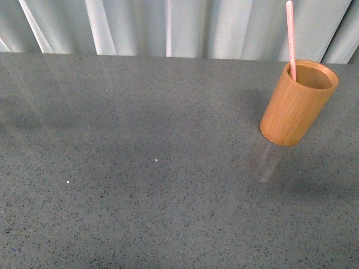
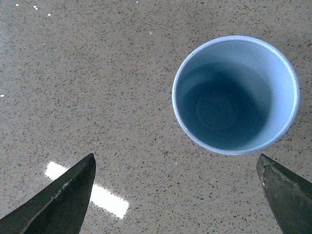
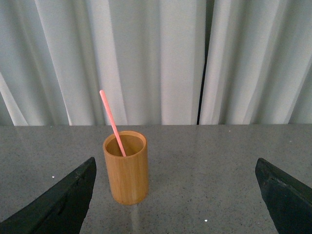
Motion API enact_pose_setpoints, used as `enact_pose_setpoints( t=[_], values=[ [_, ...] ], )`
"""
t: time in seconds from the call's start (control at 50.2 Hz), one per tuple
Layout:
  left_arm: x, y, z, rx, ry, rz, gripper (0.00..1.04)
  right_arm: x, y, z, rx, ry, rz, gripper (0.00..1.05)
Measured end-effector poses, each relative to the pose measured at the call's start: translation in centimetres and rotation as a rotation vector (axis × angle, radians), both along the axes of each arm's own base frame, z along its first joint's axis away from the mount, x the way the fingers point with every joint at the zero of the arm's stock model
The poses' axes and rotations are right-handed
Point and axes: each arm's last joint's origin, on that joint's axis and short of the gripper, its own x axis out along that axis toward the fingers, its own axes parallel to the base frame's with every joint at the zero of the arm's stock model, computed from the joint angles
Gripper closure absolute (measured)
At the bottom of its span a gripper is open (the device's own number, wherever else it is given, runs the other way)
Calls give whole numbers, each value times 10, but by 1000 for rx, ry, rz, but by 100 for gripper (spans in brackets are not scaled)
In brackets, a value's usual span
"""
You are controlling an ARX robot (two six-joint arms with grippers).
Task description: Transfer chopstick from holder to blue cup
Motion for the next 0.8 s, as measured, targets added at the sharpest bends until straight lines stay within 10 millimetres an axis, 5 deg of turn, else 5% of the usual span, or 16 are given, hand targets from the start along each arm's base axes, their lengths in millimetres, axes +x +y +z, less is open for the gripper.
enact_pose_setpoints(
  t=[0.797],
  values=[
    [48,18,-15,16,3,46,7,0,0,0,0,0,0,10]
  ],
)
